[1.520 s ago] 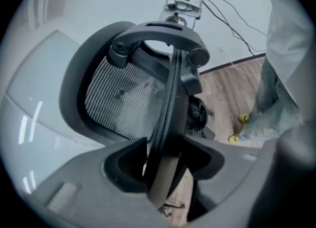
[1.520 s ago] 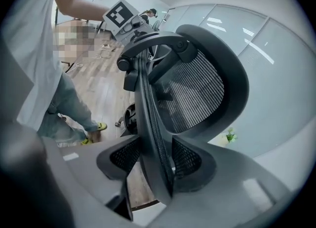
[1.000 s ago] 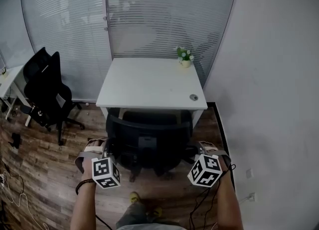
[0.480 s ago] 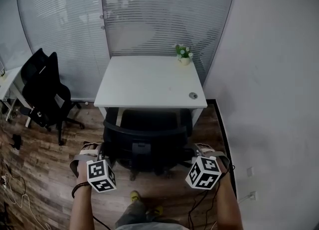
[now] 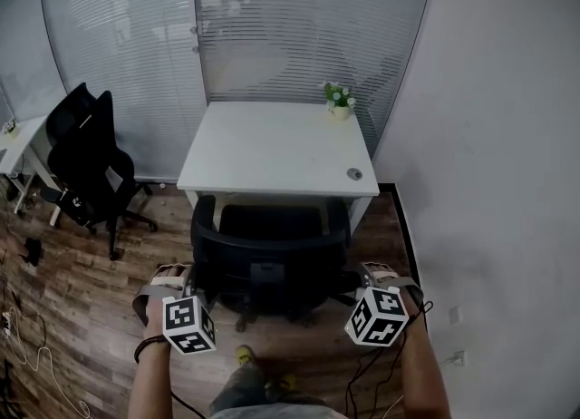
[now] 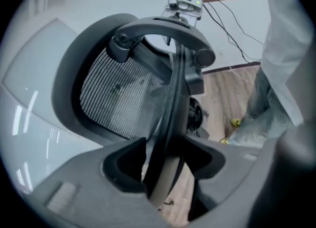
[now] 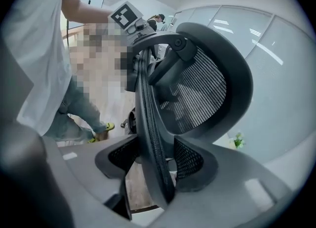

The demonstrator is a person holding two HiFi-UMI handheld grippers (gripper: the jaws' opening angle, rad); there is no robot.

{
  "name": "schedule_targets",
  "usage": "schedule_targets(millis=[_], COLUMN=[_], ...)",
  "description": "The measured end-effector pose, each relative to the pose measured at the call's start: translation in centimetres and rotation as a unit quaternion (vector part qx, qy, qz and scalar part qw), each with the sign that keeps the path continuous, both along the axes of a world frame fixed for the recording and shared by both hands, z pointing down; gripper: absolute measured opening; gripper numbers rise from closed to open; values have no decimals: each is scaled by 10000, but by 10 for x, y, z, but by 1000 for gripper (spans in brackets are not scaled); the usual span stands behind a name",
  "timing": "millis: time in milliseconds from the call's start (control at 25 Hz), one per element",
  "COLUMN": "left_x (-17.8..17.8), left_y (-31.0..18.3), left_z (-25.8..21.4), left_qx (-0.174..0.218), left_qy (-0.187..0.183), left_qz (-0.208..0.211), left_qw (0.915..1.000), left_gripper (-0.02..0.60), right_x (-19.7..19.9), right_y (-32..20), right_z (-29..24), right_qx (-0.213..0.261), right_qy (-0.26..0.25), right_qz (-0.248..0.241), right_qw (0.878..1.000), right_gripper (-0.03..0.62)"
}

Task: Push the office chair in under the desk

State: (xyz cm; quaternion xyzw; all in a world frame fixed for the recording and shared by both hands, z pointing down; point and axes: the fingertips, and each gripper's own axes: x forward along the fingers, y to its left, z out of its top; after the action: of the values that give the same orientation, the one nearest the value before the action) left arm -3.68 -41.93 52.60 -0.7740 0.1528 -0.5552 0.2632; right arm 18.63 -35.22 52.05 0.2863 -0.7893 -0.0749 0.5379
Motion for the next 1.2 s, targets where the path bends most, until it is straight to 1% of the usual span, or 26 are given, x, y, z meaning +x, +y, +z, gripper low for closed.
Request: schedule_targets(millis=[120,280,440,560,680,760,920,1040,1200], left_x=[-4,-3,-3,0,1,-5,-8,-9,-5], left_y=[-2,-7,-14,-21,-38,-49,-63,-73,-79], left_z=[-1,-1,-1,-1,-2,1,4,2,0], left_qx=[209,282,411,423,556,517,128,91,184], left_qy=[-3,26,74,72,73,-11,-282,-285,-154], left_qz=[-40,-115,-168,-129,-131,-181,-177,-224,-226], left_qw=[9998,9995,9990,9990,9983,9985,9994,9993,9995], left_gripper=[225,235,235,239,242,244,235,242,247], right_x=[-5,-5,-4,0,-1,-7,-7,-9,-7], right_y=[3,-1,-9,-17,-28,-34,-48,-58,-64], right_z=[-1,0,2,6,7,10,15,15,14], right_qx=[204,364,295,238,259,176,174,98,15], right_qy=[21,224,326,448,419,284,301,309,260], right_qz=[57,119,125,185,221,188,247,165,123], right_qw=[9998,9990,9990,9985,9985,9993,9991,9993,9996], right_gripper=[229,229,232,233,232,232,231,233,238])
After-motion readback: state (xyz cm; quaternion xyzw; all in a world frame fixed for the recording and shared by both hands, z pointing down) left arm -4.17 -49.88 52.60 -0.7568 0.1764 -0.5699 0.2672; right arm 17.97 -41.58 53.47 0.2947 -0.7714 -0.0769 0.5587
